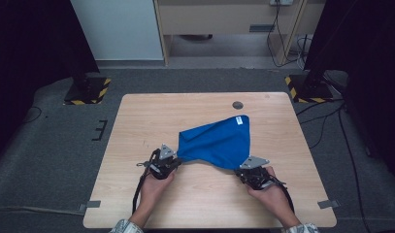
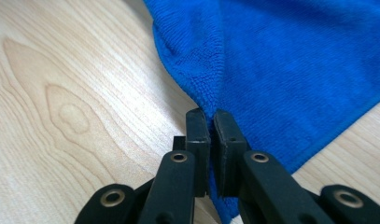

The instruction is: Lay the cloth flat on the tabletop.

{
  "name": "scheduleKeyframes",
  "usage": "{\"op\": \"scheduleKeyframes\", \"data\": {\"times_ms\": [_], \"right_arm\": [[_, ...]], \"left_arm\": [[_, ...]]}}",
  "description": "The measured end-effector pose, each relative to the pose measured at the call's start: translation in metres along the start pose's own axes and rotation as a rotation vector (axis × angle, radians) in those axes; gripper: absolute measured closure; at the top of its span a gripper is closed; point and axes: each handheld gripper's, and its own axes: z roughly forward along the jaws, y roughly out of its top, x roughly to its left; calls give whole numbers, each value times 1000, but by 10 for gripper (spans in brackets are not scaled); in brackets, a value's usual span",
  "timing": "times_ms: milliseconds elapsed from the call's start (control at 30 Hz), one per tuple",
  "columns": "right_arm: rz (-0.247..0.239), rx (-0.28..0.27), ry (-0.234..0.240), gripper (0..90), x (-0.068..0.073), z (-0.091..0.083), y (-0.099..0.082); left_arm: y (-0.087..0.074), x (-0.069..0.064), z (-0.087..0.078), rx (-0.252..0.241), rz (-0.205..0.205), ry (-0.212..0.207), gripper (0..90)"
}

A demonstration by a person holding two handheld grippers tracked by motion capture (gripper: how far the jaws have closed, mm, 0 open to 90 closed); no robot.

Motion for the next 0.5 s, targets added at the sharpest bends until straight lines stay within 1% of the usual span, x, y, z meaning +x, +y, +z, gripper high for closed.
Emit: {"op": "scheduleKeyframes", "data": {"times_ms": [33,100,200,267,300,333,367,433,500], "right_arm": [[14,-11,4,864,-1,-3,0],[25,-32,9,866,-2,-10,1],[31,-57,15,869,-2,-19,1],[26,-67,17,870,0,-26,0],[25,-69,20,870,1,-30,-1],[27,-73,20,870,1,-33,-1],[26,-83,18,871,2,-37,-2],[24,-89,14,870,3,-42,-3],[11,-79,2,869,3,-42,-4]], "left_arm": [[0,0,-2,-2,1,-2,881],[0,1,-7,-8,-4,-9,882],[0,1,-16,-23,-10,-20,883],[1,3,-22,-39,-38,-45,883],[1,4,-24,-45,-46,-48,883],[2,4,-26,-50,-44,-45,883],[3,4,-26,-46,-37,-40,883],[4,7,-23,-29,-38,-34,882],[6,10,-16,-1,-36,-33,879]]}}
